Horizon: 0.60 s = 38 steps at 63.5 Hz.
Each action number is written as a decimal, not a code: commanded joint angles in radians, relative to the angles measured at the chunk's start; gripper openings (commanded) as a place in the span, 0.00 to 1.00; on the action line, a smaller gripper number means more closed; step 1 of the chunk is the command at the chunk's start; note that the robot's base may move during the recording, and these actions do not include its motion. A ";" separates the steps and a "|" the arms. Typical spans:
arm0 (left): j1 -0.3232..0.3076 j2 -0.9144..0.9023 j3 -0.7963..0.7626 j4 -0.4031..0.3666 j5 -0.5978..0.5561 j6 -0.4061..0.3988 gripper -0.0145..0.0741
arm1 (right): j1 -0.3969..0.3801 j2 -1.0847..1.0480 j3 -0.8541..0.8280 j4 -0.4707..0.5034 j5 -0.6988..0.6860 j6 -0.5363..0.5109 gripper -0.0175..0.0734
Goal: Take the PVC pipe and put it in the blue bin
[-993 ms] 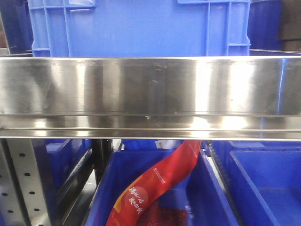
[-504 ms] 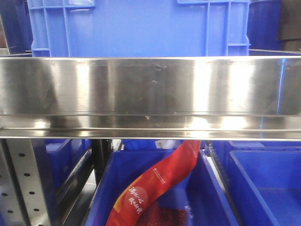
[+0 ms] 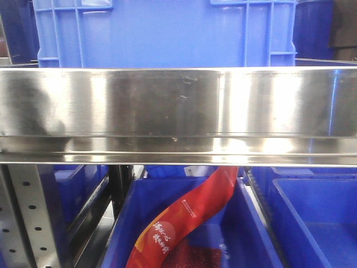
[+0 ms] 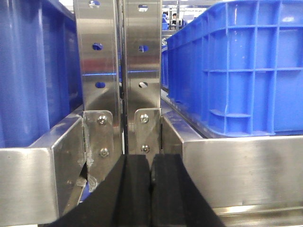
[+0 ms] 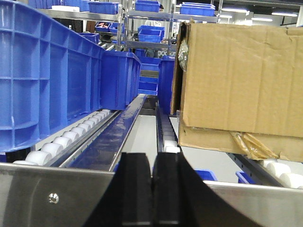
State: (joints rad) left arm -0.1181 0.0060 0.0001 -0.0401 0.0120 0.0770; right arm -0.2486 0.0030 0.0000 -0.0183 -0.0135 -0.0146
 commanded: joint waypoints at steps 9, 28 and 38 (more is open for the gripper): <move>0.012 -0.006 0.000 0.006 -0.027 -0.002 0.04 | -0.006 -0.003 0.000 0.005 -0.020 -0.003 0.01; 0.090 -0.006 0.000 0.006 -0.029 -0.002 0.04 | -0.006 -0.003 0.000 0.005 -0.020 -0.003 0.01; 0.090 -0.006 0.000 0.006 -0.029 -0.002 0.04 | -0.006 -0.003 0.000 0.005 -0.020 -0.003 0.01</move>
State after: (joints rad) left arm -0.0315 0.0053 0.0009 -0.0401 0.0000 0.0770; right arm -0.2486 0.0030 0.0000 -0.0176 -0.0135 -0.0146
